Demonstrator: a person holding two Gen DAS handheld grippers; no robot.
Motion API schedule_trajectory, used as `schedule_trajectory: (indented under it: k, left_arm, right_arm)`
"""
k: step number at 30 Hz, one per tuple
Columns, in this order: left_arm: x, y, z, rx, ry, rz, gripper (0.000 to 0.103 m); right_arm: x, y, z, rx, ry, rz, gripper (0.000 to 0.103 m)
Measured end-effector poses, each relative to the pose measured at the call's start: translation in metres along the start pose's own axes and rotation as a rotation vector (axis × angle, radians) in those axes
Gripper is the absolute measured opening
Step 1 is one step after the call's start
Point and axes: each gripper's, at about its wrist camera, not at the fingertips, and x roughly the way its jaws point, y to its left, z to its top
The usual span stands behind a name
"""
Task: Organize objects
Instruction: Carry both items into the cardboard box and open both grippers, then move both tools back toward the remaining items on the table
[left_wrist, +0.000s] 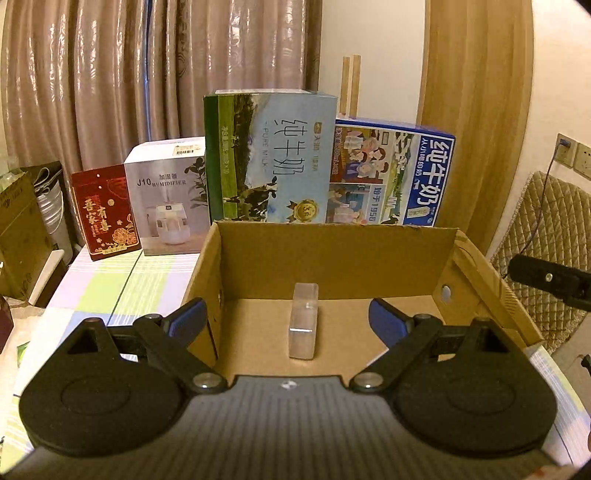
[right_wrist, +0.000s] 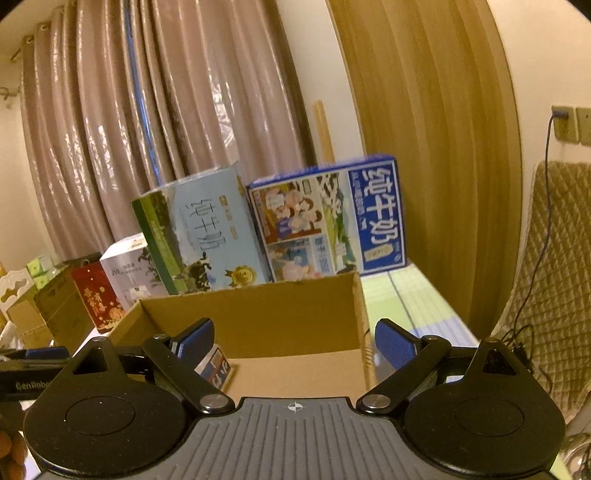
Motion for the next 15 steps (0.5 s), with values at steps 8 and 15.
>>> schedule_trajectory:
  k: [8, 15]
  left_arm:
    - [-0.044, -0.004, -0.017, -0.002, 0.01, -0.02, 0.093]
    - [-0.093, -0.006, -0.056, 0.002, 0.03, -0.027, 0.094]
  right_arm:
    - [-0.055, -0.007, -0.02, -0.006, 0.009, 0.004, 0.094]
    - [-0.103, -0.018, -0.05, -0.01, 0.062, -0.015, 0.098]
